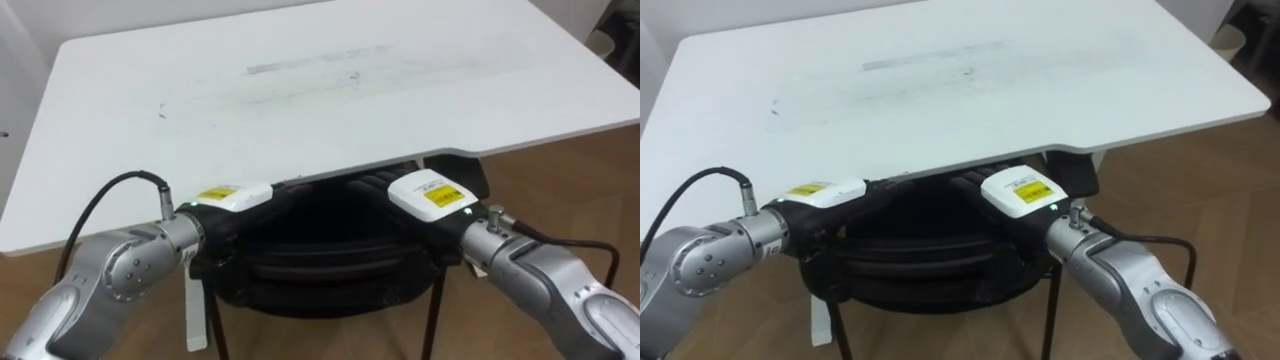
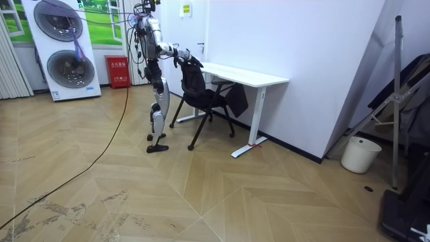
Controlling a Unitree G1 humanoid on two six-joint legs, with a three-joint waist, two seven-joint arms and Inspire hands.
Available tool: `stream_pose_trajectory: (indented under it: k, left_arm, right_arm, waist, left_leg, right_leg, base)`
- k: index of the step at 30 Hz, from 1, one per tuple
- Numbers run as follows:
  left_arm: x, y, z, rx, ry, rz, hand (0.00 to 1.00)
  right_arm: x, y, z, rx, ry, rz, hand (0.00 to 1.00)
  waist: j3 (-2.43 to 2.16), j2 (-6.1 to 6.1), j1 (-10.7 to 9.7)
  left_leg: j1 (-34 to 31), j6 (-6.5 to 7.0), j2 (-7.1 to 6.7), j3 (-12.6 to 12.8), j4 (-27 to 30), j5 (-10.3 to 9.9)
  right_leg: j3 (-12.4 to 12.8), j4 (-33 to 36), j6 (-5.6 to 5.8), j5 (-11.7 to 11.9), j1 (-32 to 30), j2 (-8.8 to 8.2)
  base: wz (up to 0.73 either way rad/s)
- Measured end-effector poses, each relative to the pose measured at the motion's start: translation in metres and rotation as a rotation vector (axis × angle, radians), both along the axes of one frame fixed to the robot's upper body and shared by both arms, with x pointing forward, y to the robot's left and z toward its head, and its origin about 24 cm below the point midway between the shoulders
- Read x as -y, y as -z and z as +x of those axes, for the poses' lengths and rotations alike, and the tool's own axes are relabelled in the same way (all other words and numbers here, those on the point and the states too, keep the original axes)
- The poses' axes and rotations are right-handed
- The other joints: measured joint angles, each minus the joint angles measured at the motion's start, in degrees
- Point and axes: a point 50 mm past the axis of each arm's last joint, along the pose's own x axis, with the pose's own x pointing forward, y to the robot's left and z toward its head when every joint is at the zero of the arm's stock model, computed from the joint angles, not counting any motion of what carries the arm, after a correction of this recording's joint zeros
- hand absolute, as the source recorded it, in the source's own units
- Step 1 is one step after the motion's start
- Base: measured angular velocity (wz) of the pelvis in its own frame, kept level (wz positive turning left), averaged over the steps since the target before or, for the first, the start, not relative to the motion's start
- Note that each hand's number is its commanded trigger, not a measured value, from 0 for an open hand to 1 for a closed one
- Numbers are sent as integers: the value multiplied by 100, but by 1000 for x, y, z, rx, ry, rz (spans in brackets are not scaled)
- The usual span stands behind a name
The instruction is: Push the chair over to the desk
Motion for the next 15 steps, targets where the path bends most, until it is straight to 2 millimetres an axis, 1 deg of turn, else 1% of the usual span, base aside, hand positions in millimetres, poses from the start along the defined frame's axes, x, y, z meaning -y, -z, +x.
stream_pose_trajectory:
  k: [2, 3, 4, 5, 6, 9, 10, 11, 12, 13, 14, 15]
  left_arm:
    - [-1, -4, 1, 25, -1, 13, 0]
    - [-1, -15, 2, 75, 3, 10, 0]
    - [-4, -30, 3, 147, 13, 16, 0]
    - [-6, -34, 2, 166, 26, 27, 0]
    - [-7, -40, 1, 195, 43, 39, 0]
    - [-15, -71, -2, 355, 71, 67, 0]
    - [-30, -94, -1, 510, -7, 39, 0]
    - [-50, -119, 1, 677, -112, 11, 0]
    - [-58, -131, 1, 756, -159, -2, 0]
    - [-75, -150, -3, 907, -245, -22, 0]
    - [-90, -162, -10, 1021, -320, -38, 0]
    - [-97, -166, -14, 1060, -354, -39, 0]
  right_arm:
    - [3, -7, 2, 21, 3, 5, 0]
    - [8, -16, 4, 52, 4, 13, 0]
    - [13, -29, 6, 102, 0, 12, 0]
    - [15, -34, 5, 116, -17, -4, 0]
    - [18, -40, 4, 136, -39, -28, 0]
    - [38, -63, -2, 216, -41, -64, 0]
    - [46, -76, -4, 265, -28, -51, 0]
    - [56, -96, -2, 376, 27, 5, 0]
    - [63, -107, -1, 443, 62, 31, 0]
    - [77, -130, 0, 582, 136, 62, 0]
    - [93, -149, -3, 712, 217, 92, 0]
    - [100, -157, -5, 768, 255, 99, 0]
  waist:
    - [4, 7, -7]
    - [4, 7, -14]
    - [1, 12, -8]
    - [1, 25, 1]
    - [12, 46, 22]
    - [13, 47, 90]
    - [14, 44, 87]
    - [13, 47, 67]
    - [14, 54, 55]
    - [-3, 66, 60]
    - [-34, 32, 70]
    - [-70, 27, 88]
  left_leg:
    - [-12, 0, -4, -11, 1, 0]
    - [-43, 2, -6, -31, 6, 5]
    - [-52, 4, -5, -32, 6, 9]
    - [-54, 5, -1, -32, 6, 9]
    - [-60, 10, 10, -34, 6, 19]
    - [-65, 29, -11, -118, -68, 97]
    - [-41, 25, -48, -115, -115, 130]
    - [35, 18, -55, -101, -197, 164]
    - [82, 18, -60, -102, -226, 171]
    - [182, 12, -69, -74, -306, 177]
    - [271, 7, -69, -31, -378, 180]
    - [297, 4, -69, -11, -397, 177]
  right_leg:
    - [-5, 4, 0, 0, -11, 0]
    - [-25, -11, 1, 7, -22, -1]
    - [-39, -38, 0, 22, -18, -2]
    - [-45, -67, 1, 38, -3, 0]
    - [-54, -115, 2, 76, 17, 5]
    - [-107, -103, 13, 92, 6, -19]
    - [-95, -101, 10, 96, 5, -15]
    - [-79, -103, 8, 97, 36, -17]
    - [-77, -121, 8, 97, 77, -17]
    - [-61, -166, 12, 94, 144, -20]
    - [-64, -212, 17, 91, 198, -24]
    - [-74, -211, 23, 87, 206, -27]
  base:
    - [2]
    - [6]
    - [5]
    - [0]
    - [5]
    - [12]
    - [-4]
    - [-4]
    - [-8]
    - [-10]
    - [-15]
    - [-15]
